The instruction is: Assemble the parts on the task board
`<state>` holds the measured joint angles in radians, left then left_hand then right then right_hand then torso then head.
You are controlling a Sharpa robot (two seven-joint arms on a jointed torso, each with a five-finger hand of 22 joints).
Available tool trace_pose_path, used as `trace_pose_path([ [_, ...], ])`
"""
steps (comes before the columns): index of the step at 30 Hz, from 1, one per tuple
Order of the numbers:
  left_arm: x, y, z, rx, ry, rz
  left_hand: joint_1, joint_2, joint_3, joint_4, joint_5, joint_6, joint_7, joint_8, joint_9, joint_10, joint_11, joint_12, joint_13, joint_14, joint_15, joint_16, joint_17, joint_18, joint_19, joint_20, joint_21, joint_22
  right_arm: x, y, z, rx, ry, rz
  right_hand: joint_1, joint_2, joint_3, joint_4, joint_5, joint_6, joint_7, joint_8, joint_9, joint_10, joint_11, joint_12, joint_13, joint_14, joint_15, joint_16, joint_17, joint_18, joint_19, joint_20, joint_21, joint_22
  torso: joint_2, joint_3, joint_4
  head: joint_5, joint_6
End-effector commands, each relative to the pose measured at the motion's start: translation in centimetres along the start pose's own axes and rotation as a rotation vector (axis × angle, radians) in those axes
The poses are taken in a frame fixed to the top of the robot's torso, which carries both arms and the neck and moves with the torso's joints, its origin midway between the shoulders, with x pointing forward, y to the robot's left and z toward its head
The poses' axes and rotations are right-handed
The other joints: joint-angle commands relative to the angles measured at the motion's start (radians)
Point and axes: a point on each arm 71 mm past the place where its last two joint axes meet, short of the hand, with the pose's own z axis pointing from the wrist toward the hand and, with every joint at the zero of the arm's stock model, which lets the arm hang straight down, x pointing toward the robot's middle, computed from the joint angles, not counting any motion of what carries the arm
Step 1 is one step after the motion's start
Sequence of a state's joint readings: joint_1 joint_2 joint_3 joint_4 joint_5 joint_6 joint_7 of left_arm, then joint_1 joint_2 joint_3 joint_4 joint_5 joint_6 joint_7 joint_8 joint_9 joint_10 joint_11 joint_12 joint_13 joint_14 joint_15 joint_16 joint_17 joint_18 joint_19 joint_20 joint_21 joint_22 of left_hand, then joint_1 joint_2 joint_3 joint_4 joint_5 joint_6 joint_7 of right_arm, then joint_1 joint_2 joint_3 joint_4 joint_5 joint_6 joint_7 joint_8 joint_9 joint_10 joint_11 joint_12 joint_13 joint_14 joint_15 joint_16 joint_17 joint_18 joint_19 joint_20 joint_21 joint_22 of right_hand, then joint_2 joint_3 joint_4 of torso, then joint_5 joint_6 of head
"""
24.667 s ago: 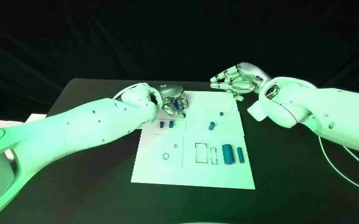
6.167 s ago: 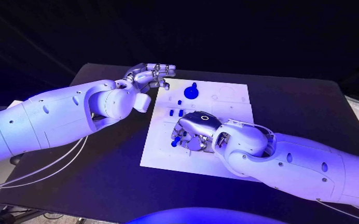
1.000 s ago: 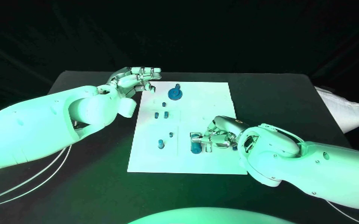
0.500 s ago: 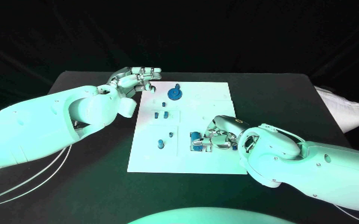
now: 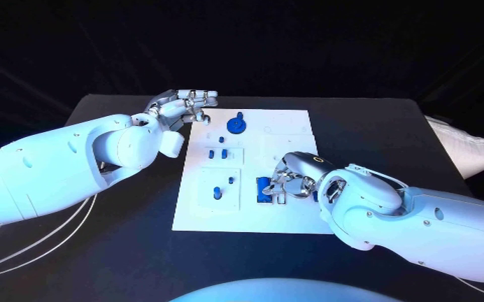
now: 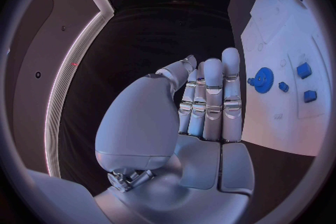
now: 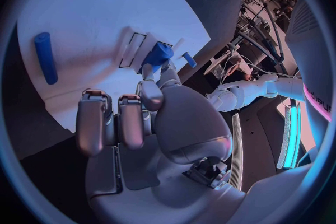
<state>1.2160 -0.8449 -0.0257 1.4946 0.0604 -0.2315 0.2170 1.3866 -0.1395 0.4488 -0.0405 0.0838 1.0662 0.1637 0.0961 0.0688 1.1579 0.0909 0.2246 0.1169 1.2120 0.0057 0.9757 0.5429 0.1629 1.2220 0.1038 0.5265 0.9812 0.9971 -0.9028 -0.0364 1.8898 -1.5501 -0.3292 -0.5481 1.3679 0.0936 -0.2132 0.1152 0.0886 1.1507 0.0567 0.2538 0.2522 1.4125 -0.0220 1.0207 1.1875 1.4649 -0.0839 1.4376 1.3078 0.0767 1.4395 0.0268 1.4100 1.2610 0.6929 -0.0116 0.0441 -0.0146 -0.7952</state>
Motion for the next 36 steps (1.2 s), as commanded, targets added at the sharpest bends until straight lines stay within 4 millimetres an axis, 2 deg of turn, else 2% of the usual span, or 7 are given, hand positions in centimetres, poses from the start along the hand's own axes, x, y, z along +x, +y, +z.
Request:
trace_pose_path([
  [1,0.3,0.0,0.0,0.000,0.021,-0.013,-0.005,0.008,-0.005,0.001,0.000,-0.008,0.000,0.005,0.000,-0.008,-0.002,0.004,0.001,-0.008,0.000,0.001,-0.001,0.019,-0.005,0.002,-0.006,-0.002,0.5,-0.1,0.0,0.002,0.032,-0.033,-0.023,0.002,0.003,-0.001,-0.002,0.001,-0.005,-0.003,0.003,0.000,-0.002,0.005,-0.002,0.067,-0.003,0.004,0.047,-0.014,0.002,-0.002,0.005,0.002,0.000,-0.0002,-0.0007,0.001,-0.001],
  [13,0.2,0.0,0.0,-0.004,0.020,-0.013,-0.005,0.008,-0.005,0.001,0.000,-0.008,0.000,0.005,0.000,-0.008,-0.002,0.004,0.001,-0.008,0.000,0.001,-0.001,0.019,-0.005,0.002,-0.006,-0.002,0.5,-0.2,-0.1,-0.004,0.035,-0.019,-0.046,0.001,-0.004,0.011,0.003,0.002,-0.004,-0.003,0.006,0.003,-0.001,0.005,0.002,0.068,-0.003,0.005,0.049,-0.014,0.003,-0.002,0.005,0.002,0.000,0.0003,-0.0005,0.003,-0.004],
  [19,0.2,0.0,0.0,-0.004,0.019,-0.012,-0.005,0.008,-0.005,0.001,0.000,-0.008,0.000,0.005,0.000,-0.008,-0.002,0.004,0.001,-0.008,0.000,0.001,-0.001,0.019,-0.005,0.002,-0.006,-0.002,-0.2,-0.8,-0.8,-0.014,-0.022,0.010,-0.052,-0.007,-0.009,0.013,0.004,-0.002,-0.003,-0.005,0.006,0.000,0.000,-0.007,-0.005,0.066,-0.002,0.002,0.044,-0.013,0.001,-0.002,0.004,0.000,-0.001,0.0014,-0.0024,0.002,-0.003],
  [23,0.1,0.0,-0.1,-0.003,0.017,-0.012,-0.005,0.008,-0.005,0.001,0.000,-0.008,0.000,0.005,0.000,-0.008,-0.002,0.004,0.001,-0.008,0.000,0.001,-0.001,0.019,-0.005,0.002,-0.006,-0.002,-0.6,-0.9,-1.3,-0.042,-0.039,0.050,-0.053,-0.012,-0.012,0.012,0.010,-0.006,-0.001,-0.008,0.006,-0.004,0.001,-0.017,-0.010,0.066,-0.001,0.001,0.042,-0.013,0.001,-0.001,0.003,-0.001,-0.001,0.0004,-0.0049,0.001,0.000],
  [30,0.3,0.0,0.0,-0.004,0.023,-0.013,-0.005,0.008,-0.005,0.001,0.000,-0.008,0.000,0.005,0.000,-0.008,-0.002,0.004,0.001,-0.008,0.000,0.001,-0.001,0.019,-0.005,0.002,-0.006,-0.002,-0.2,-0.5,-1.2,-0.061,0.017,0.051,-0.050,-0.014,-0.012,0.009,0.016,-0.007,-0.001,-0.009,0.007,-0.005,0.002,-0.019,-0.010,0.066,-0.001,0.001,0.042,-0.013,0.000,-0.001,0.003,-0.001,-0.001,0.0011,0.0018,-0.003,0.001],
  [34,0.3,0.0,0.1,-0.005,0.024,-0.014,-0.005,0.008,-0.005,0.001,0.000,-0.008,0.000,0.005,0.000,-0.008,-0.002,0.004,0.001,-0.008,0.000,0.001,-0.001,0.019,-0.005,0.002,-0.006,-0.002,0.2,-0.5,-1.0,-0.052,0.063,0.015,-0.044,-0.014,-0.010,0.005,0.017,-0.007,-0.001,-0.009,0.008,-0.005,0.001,-0.019,-0.009,0.065,-0.001,0.000,0.041,-0.013,0.000,0.000,0.003,-0.001,-0.001,-0.0016,0.0010,-0.001,0.000],
  [36,0.3,0.1,0.1,-0.005,0.024,-0.013,-0.005,0.008,-0.005,0.001,0.000,-0.008,0.000,0.005,0.000,-0.008,-0.002,0.004,0.001,-0.008,0.000,0.001,-0.001,0.019,-0.005,0.002,-0.006,-0.002,0.3,-0.6,-0.9,-0.046,0.074,0.002,-0.041,-0.015,-0.009,0.003,0.017,-0.007,-0.002,-0.009,0.008,-0.005,0.001,-0.019,-0.009,0.066,-0.001,0.000,0.042,-0.013,0.000,0.000,0.003,0.000,-0.001,-0.0012,0.0004,0.000,0.000],
])
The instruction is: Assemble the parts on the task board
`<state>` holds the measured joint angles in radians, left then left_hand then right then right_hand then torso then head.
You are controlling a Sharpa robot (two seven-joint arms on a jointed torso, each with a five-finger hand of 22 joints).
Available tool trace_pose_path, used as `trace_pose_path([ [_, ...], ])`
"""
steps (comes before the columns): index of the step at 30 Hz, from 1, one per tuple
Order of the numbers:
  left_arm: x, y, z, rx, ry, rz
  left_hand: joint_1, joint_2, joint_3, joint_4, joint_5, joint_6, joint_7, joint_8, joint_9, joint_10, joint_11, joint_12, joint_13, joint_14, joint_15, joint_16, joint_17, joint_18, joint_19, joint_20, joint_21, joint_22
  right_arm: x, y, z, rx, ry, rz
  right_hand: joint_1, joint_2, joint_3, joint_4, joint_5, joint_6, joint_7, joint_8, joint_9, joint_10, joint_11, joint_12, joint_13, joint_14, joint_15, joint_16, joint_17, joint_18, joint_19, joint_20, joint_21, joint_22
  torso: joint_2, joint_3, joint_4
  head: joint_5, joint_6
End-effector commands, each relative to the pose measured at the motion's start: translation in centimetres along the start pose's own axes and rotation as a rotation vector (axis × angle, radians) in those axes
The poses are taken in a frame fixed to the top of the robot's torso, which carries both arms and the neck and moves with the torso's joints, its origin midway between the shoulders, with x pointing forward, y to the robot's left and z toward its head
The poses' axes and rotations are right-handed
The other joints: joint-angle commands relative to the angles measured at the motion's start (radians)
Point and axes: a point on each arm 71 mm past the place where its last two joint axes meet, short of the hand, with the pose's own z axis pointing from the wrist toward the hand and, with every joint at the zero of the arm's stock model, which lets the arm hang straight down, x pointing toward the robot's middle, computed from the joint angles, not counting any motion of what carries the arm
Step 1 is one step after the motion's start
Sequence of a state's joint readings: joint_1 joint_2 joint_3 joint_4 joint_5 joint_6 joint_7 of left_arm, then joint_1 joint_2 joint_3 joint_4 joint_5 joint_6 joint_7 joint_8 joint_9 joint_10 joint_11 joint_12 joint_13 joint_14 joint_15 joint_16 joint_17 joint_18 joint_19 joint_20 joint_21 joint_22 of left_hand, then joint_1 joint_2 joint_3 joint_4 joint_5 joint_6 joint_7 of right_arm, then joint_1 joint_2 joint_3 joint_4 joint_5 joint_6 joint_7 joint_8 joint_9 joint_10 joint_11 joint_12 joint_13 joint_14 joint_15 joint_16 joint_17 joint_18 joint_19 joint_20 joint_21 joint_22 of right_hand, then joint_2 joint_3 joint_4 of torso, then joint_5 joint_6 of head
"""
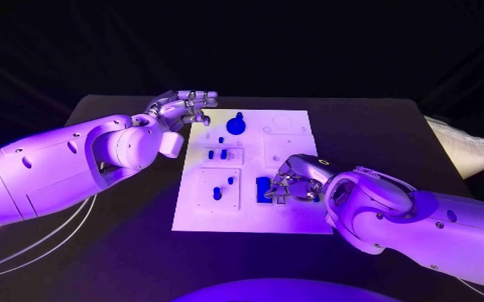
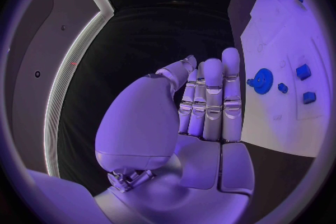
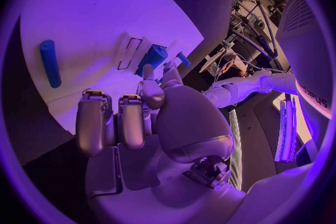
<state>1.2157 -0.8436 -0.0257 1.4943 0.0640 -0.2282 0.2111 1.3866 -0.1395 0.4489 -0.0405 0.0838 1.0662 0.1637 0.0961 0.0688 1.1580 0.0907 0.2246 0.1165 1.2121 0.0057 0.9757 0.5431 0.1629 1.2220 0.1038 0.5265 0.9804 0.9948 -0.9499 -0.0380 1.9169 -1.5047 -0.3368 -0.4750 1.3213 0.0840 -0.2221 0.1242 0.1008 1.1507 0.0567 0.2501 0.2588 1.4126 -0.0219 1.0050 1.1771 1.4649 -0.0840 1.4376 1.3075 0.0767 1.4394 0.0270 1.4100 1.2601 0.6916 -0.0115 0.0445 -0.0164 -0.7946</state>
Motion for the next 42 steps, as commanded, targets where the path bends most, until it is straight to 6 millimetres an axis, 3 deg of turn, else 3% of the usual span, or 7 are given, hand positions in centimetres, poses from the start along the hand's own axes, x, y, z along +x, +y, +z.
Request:
trace_pose_path([
  [1,0.3,0.0,0.0,0.002,0.020,-0.009,-0.005,0.008,-0.005,0.001,0.000,-0.008,0.000,0.005,0.000,-0.008,-0.002,0.004,0.002,-0.008,0.000,0.001,-0.001,0.019,-0.005,0.002,-0.006,-0.001,0.5,0.0,0.2,-0.003,0.065,-0.040,0.006,-0.005,0.000,-0.006,0.005,-0.007,-0.002,-0.005,0.002,-0.005,0.001,-0.003,0.002,0.066,-0.001,0.000,0.043,-0.013,0.000,-0.001,0.003,0.001,0.001,-0.0008,-0.0005,0.003,-0.001],
  [15,0.3,0.0,0.0,0.001,0.021,-0.009,-0.005,0.008,-0.005,0.001,0.000,-0.008,0.000,0.005,0.000,-0.008,-0.002,0.004,0.002,-0.008,0.000,0.001,-0.001,0.019,-0.005,0.002,-0.006,-0.001,0.7,-0.4,0.8,0.066,0.053,-0.083,0.017,0.007,0.009,-0.012,0.005,-0.003,-0.004,-0.003,0.005,-0.001,-0.001,0.004,0.009,0.067,-0.002,0.003,0.048,-0.014,0.002,-0.001,0.005,0.006,0.001,-0.0001,-0.0011,0.006,-0.003],
  [23,0.2,0.0,0.0,0.001,0.020,-0.009,-0.005,0.008,-0.005,0.001,0.000,-0.008,0.000,0.005,0.000,-0.008,-0.002,0.004,0.002,-0.008,0.000,0.001,-0.001,0.019,-0.005,0.002,-0.006,-0.001,0.5,-0.7,0.8,0.080,0.029,-0.078,-0.021,0.024,0.004,0.016,0.016,-0.002,-0.003,-0.004,0.007,0.004,0.000,0.005,0.014,0.067,-0.002,0.005,0.050,-0.015,0.003,-0.001,0.007,0.008,0.001,0.0003,-0.0012,0.005,-0.004],
  [30,-0.1,-0.1,-0.2,0.001,0.013,-0.008,-0.006,0.010,-0.007,0.002,0.000,-0.009,0.000,0.006,0.000,-0.011,-0.001,0.007,0.002,-0.009,0.001,0.002,-0.003,0.019,-0.005,0.002,-0.007,-0.002,0.4,-0.8,0.2,0.037,0.058,-0.041,-0.059,-0.030,-0.041,0.034,0.056,-0.015,0.004,-0.012,0.008,-0.011,0.006,-0.030,-0.004,0.063,0.003,-0.008,0.033,-0.011,-0.006,0.002,-0.003,-0.009,0.001,0.0005,-0.0037,0.005,-0.001],
  [33,-0.3,-0.1,-0.3,0.000,0.010,-0.007,-0.006,0.010,-0.007,0.002,0.000,-0.009,0.000,0.006,0.000,-0.011,-0.001,0.007,0.002,-0.009,0.001,0.002,-0.003,0.019,-0.005,0.002,-0.007,-0.002,0.1,-1.2,-0.3,0.024,0.044,-0.015,-0.059,-0.038,-0.050,0.036,0.058,-0.023,0.007,-0.016,0.008,-0.021,0.009,-0.056,-0.019,0.061,0.005,-0.015,0.022,-0.010,-0.009,0.004,-0.007,-0.014,0.001,0.0009,-0.0031,0.004,-0.002],
  [37,-0.5,-0.1,-0.4,-0.001,0.005,-0.006,-0.006,0.010,-0.007,0.002,0.000,-0.009,0.000,0.006,0.000,-0.011,-0.001,0.007,0.002,-0.009,0.001,0.002,-0.003,0.019,-0.005,0.002,-0.007,-0.002,-0.4,-1.9,-1.2,0.031,0.021,0.018,-0.030,-0.031,-0.046,0.025,0.078,-0.036,0.011,-0.027,0.006,-0.034,0.012,-0.094,-0.041,0.061,0.007,-0.016,0.022,-0.010,-0.009,0.006,-0.007,-0.013,0.000,0.0010,-0.0045,0.001,0.000],
  [42,-0.7,-0.1,-0.5,-0.001,-0.001,-0.006,-0.006,0.010,-0.007,0.002,0.000,-0.009,0.000,0.006,0.000,-0.011,-0.001,0.007,0.002,-0.009,0.001,0.002,-0.003,0.019,-0.005,0.002,-0.007,-0.002,-1.5,-3.5,-2.2,0.077,-0.008,0.016,0.045,-0.002,-0.014,-0.013,0.072,-0.057,0.020,-0.052,-0.002,-0.046,0.017,-0.125,-0.058,0.060,0.011,-0.021,0.018,-0.010,-0.010,0.009,-0.008,-0.014,0.000,0.0003,-0.0016,-0.006,0.003],
])
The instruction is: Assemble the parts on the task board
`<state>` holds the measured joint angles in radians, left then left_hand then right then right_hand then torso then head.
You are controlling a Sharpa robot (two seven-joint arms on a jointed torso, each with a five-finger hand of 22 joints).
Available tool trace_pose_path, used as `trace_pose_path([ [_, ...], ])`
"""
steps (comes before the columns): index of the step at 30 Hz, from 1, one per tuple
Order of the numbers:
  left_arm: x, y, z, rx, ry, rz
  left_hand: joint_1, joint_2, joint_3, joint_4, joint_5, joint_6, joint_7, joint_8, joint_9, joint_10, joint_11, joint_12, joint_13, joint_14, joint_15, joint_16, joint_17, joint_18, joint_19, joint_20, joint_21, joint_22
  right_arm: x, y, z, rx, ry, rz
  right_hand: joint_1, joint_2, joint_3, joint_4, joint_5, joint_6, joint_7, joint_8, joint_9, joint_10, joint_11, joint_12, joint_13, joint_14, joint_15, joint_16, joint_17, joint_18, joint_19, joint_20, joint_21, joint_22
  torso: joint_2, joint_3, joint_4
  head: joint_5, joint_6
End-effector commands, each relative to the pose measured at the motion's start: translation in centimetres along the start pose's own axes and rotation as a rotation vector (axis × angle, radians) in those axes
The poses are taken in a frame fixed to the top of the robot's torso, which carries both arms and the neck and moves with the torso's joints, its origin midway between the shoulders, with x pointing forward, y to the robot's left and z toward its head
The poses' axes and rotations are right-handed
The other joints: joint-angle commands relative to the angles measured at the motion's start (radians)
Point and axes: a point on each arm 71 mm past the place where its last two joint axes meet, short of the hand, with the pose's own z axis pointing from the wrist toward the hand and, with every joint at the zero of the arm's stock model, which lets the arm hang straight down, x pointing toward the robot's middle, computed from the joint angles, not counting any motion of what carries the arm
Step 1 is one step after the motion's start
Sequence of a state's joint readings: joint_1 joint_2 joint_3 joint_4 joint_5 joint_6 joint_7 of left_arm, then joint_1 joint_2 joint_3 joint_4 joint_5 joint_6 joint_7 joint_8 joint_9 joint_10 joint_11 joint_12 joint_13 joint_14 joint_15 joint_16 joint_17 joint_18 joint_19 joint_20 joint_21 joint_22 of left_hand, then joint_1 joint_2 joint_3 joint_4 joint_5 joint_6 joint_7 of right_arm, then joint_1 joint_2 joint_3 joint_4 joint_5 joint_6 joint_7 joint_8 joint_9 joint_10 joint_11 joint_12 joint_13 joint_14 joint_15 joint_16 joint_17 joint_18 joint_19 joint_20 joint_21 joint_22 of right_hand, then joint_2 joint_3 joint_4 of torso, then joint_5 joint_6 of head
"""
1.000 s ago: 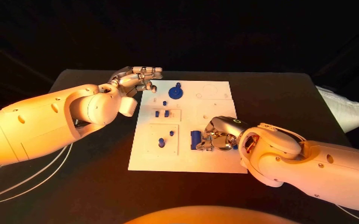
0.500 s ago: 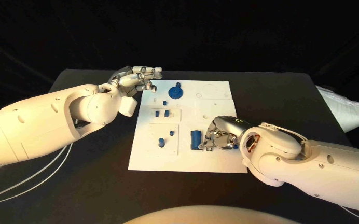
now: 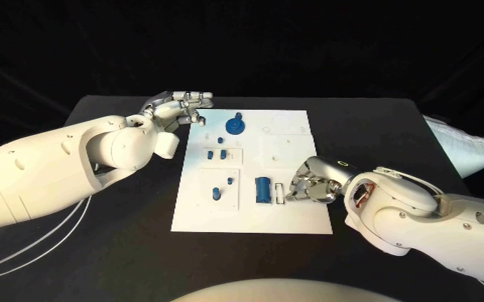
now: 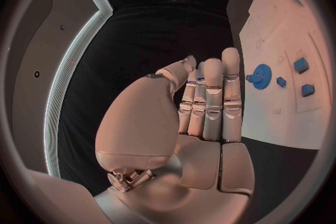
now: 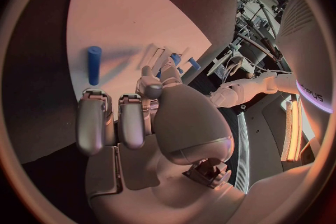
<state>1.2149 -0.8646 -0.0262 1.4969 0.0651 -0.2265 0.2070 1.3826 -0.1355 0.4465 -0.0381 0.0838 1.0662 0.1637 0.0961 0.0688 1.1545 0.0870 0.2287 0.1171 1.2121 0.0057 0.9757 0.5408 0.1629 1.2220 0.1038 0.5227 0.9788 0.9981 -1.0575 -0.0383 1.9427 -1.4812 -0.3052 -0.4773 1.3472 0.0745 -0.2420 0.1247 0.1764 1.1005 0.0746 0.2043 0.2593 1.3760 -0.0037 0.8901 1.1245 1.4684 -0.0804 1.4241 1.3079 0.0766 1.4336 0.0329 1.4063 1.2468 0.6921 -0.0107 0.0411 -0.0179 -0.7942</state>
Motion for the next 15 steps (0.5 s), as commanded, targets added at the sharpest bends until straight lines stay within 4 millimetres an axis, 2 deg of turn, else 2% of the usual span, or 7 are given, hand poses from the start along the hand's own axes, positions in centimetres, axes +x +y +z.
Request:
trace_pose_path([
  [1,0.2,0.0,0.0,0.003,0.016,-0.007,-0.002,0.006,-0.005,-0.001,0.000,-0.009,0.000,0.006,0.000,-0.007,0.002,0.003,0.001,-0.009,0.001,0.002,-0.001,0.019,-0.005,0.002,-0.004,-0.001,-0.7,-0.6,-0.4,-0.001,-0.033,0.023,0.029,0.012,0.011,-0.019,-0.004,-0.008,0.003,-0.010,-0.003,-0.011,0.000,-0.016,-0.009,0.056,0.008,-0.007,0.017,-0.010,-0.005,0.003,-0.005,-0.001,0.000,-0.0006,0.0020,-0.007,0.004],
  [7,0.1,0.2,-0.1,0.002,0.012,-0.008,-0.002,0.006,-0.005,-0.001,0.000,-0.009,0.000,0.006,0.000,-0.008,0.002,0.004,0.001,-0.010,0.001,0.002,-0.001,0.019,-0.005,0.002,-0.004,-0.001,-1.8,-2.4,-0.8,0.056,-0.090,-0.021,0.045,0.020,0.023,-0.028,-0.010,-0.012,0.008,-0.027,-0.010,-0.036,0.004,-0.093,-0.059,0.052,0.011,-0.020,-0.001,-0.008,-0.008,0.006,-0.009,-0.008,-0.001,-0.0005,0.0000,-0.017,0.006],
  [10,0.1,0.3,-0.1,0.001,0.012,-0.009,-0.002,0.006,-0.005,-0.001,0.000,-0.009,0.000,0.006,0.000,-0.008,0.002,0.004,0.001,-0.010,0.001,0.002,-0.001,0.019,-0.005,0.002,-0.004,-0.001,-2.1,-3.2,-0.9,0.083,-0.113,-0.034,0.036,0.019,0.021,-0.022,-0.001,-0.009,0.009,-0.032,-0.012,-0.042,0.005,-0.112,-0.071,0.051,0.013,-0.024,-0.005,-0.008,-0.009,0.008,-0.011,-0.009,-0.001,-0.0021,0.0003,-0.020,0.008],
  [12,0.1,0.5,-0.2,-0.002,0.012,-0.011,-0.002,0.006,-0.005,-0.001,0.000,-0.009,0.000,0.006,0.000,-0.008,0.002,0.004,0.001,-0.010,0.001,0.002,-0.001,0.019,-0.005,0.002,-0.004,-0.001,-2.3,-3.6,-1.0,0.103,-0.128,-0.046,0.026,0.017,0.019,-0.014,0.007,-0.005,0.009,-0.036,-0.013,-0.039,0.005,-0.112,-0.072,0.051,0.013,-0.024,-0.004,-0.008,-0.009,0.009,-0.011,-0.009,0.001,-0.0013,0.0039,-0.025,0.008],
  [15,0.1,0.7,-0.2,-0.006,0.012,-0.012,-0.002,0.006,-0.005,-0.001,0.000,-0.009,0.000,0.006,0.000,-0.008,0.002,0.004,0.001,-0.010,0.001,0.002,-0.001,0.019,-0.005,0.002,-0.004,-0.001,-2.5,-4.0,-1.0,0.122,-0.136,-0.064,0.007,0.011,0.013,0.001,0.023,0.005,0.008,-0.040,-0.014,-0.031,0.005,-0.106,-0.070,0.052,0.013,-0.023,-0.001,-0.009,-0.008,0.009,-0.009,-0.005,0.001,-0.0010,0.0019,-0.024,0.009],
])
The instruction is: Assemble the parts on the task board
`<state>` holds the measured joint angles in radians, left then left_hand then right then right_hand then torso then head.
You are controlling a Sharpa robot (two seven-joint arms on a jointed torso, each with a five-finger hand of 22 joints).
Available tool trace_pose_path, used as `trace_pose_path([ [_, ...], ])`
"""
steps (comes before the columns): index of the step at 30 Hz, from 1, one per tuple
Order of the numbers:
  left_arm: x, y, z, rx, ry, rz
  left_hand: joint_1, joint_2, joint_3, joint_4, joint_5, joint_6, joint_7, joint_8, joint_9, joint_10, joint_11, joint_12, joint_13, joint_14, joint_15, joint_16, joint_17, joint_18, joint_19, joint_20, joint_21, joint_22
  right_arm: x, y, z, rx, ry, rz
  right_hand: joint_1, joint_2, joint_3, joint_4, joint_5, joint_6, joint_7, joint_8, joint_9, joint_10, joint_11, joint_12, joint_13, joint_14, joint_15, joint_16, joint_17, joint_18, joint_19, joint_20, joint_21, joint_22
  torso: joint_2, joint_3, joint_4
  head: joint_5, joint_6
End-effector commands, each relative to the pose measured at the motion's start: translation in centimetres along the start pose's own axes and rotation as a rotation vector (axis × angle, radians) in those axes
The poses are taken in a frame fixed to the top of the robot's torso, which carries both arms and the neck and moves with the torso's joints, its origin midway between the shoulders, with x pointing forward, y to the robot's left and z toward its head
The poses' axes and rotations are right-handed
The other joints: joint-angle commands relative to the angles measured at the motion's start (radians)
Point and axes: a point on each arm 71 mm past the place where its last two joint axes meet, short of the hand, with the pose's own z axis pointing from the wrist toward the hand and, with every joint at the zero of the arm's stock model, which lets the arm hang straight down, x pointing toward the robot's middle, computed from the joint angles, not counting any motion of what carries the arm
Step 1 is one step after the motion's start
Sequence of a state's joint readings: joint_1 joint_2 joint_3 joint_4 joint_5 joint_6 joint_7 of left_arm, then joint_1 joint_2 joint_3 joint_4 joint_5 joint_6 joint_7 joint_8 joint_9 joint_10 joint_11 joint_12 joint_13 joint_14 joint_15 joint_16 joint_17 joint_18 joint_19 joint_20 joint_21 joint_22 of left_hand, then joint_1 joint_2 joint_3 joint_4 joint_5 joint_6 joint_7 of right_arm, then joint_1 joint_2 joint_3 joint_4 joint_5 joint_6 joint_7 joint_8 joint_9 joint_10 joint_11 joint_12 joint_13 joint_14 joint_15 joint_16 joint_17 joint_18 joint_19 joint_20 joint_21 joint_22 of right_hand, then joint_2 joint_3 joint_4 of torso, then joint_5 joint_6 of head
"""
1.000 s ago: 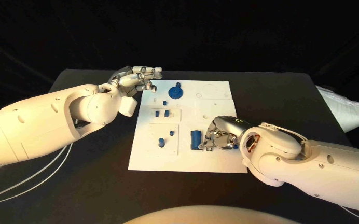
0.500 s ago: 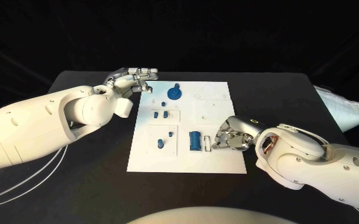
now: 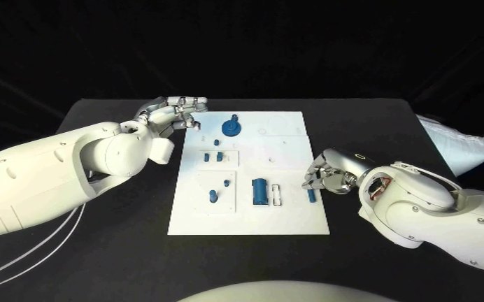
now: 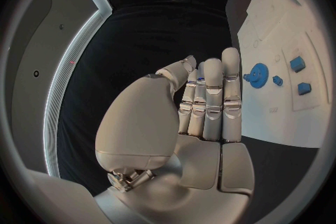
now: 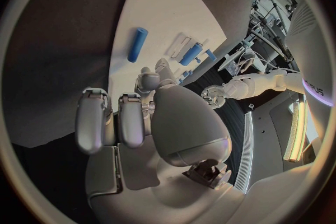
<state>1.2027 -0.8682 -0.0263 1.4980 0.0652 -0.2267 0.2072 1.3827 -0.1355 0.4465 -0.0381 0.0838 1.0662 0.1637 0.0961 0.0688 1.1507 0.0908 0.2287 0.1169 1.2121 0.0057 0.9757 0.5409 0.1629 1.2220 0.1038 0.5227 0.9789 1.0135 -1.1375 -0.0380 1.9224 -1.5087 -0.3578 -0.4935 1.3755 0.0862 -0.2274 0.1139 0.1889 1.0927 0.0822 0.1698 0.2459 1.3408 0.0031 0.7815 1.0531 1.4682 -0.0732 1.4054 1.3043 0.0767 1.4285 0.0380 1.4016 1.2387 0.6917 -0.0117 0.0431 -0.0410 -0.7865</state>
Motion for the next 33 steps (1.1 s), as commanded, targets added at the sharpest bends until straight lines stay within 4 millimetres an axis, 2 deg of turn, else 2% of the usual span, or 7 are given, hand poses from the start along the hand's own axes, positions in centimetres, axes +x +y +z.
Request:
trace_pose_path([
  [1,0.3,0.1,0.0,0.005,0.017,-0.009,-0.002,0.006,-0.005,-0.001,0.000,-0.009,0.000,0.006,-0.001,-0.004,-0.001,0.004,0.001,-0.010,0.001,0.002,-0.002,0.019,-0.005,0.002,-0.004,-0.001,-0.3,-0.3,0.0,0.028,-0.043,-0.046,-0.025,-0.003,-0.003,0.016,0.013,0.016,-0.001,-0.006,-0.001,0.005,-0.003,0.004,0.002,0.053,0.005,-0.004,0.003,-0.009,-0.002,0.004,-0.004,0.004,0.001,-0.0001,-0.0002,-0.001,0.002],
  [9,0.2,0.4,-0.1,0.001,0.016,-0.010,-0.002,0.006,-0.005,-0.001,0.000,-0.009,0.000,0.006,-0.001,-0.004,-0.001,0.004,0.001,-0.010,0.001,0.002,-0.002,0.019,-0.005,0.002,-0.004,-0.001,-0.1,-1.0,0.0,0.065,0.006,-0.123,-0.066,-0.028,-0.020,0.052,0.016,0.034,-0.005,-0.007,0.002,0.010,-0.005,-0.002,-0.003,0.054,0.004,-0.004,0.005,-0.009,-0.001,0.003,-0.004,0.005,0.001,0.0003,-0.0002,-0.003,-0.002],
  [13,0.3,0.4,-0.1,0.000,0.016,-0.011,-0.002,0.006,-0.005,-0.001,0.000,-0.009,0.000,0.006,-0.001,-0.004,-0.001,0.004,0.001,-0.010,0.001,0.002,-0.002,0.019,-0.005,0.002,-0.004,-0.001,0.2,-1.1,0.2,0.073,0.045,-0.155,-0.085,-0.047,-0.036,0.073,0.054,0.042,-0.008,-0.007,0.006,0.018,-0.007,0.015,0.008,0.055,0.002,-0.002,0.009,-0.010,0.001,0.002,-0.002,0.010,0.001,0.0006,0.0008,-0.002,-0.004],
  [17,0.3,0.4,-0.1,0.000,0.018,-0.011,-0.001,0.006,-0.005,-0.002,0.000,-0.009,0.000,0.006,0.000,-0.005,-0.002,0.005,0.002,-0.010,0.001,0.002,-0.002,0.019,-0.005,0.002,-0.005,-0.002,0.5,-1.2,0.4,0.078,0.077,-0.184,-0.095,-0.054,-0.047,0.086,0.062,0.044,-0.008,-0.008,0.009,0.023,-0.007,0.028,0.017,0.057,0.002,0.003,0.018,-0.011,0.003,0.002,0.001,0.015,0.001,0.0012,0.0015,-0.001,-0.006],
  [22,0.2,0.4,-0.1,-0.001,0.018,-0.011,-0.001,0.006,-0.005,-0.002,0.000,-0.009,0.000,0.006,0.000,-0.005,-0.002,0.005,0.002,-0.010,0.001,0.002,-0.002,0.019,-0.005,0.002,-0.005,-0.002,0.7,-1.2,0.5,0.080,0.092,-0.206,-0.099,-0.055,-0.050,0.092,0.063,0.047,-0.009,-0.008,0.010,0.028,-0.008,0.043,0.027,0.060,0.002,0.011,0.030,-0.012,0.006,0.001,0.004,0.022,0.001,0.0005,-0.0006,0.000,-0.006],
  [28,0.3,0.5,-0.1,-0.001,0.019,-0.012,-0.001,0.006,-0.005,-0.002,0.000,-0.009,0.000,0.006,0.000,-0.005,-0.002,0.005,0.002,-0.010,0.001,0.002,-0.002,0.019,-0.005,0.002,-0.005,-0.002,0.9,-1.1,0.6,0.078,0.106,-0.216,-0.098,-0.052,-0.050,0.095,0.064,0.049,-0.010,-0.007,0.012,0.031,-0.009,0.048,0.031,0.061,0.001,0.014,0.033,-0.013,0.008,0.001,0.007,0.026,0.001,0.0004,0.0006,0.001,-0.007],
  [33,0.3,0.5,-0.1,-0.002,0.018,-0.012,-0.001,0.006,-0.005,-0.002,0.000,-0.009,0.000,0.006,0.000,-0.005,-0.002,0.005,0.002,-0.010,0.001,0.002,-0.002,0.019,-0.005,0.002,-0.005,-0.002,1.2,-0.7,0.8,0.068,0.113,-0.216,-0.067,-0.038,-0.040,0.087,0.063,0.053,-0.012,-0.008,0.015,0.032,-0.011,0.053,0.035,0.061,-0.001,0.015,0.035,-0.013,0.010,0.000,0.009,0.029,0.001,0.0005,0.0005,0.002,-0.008],
])
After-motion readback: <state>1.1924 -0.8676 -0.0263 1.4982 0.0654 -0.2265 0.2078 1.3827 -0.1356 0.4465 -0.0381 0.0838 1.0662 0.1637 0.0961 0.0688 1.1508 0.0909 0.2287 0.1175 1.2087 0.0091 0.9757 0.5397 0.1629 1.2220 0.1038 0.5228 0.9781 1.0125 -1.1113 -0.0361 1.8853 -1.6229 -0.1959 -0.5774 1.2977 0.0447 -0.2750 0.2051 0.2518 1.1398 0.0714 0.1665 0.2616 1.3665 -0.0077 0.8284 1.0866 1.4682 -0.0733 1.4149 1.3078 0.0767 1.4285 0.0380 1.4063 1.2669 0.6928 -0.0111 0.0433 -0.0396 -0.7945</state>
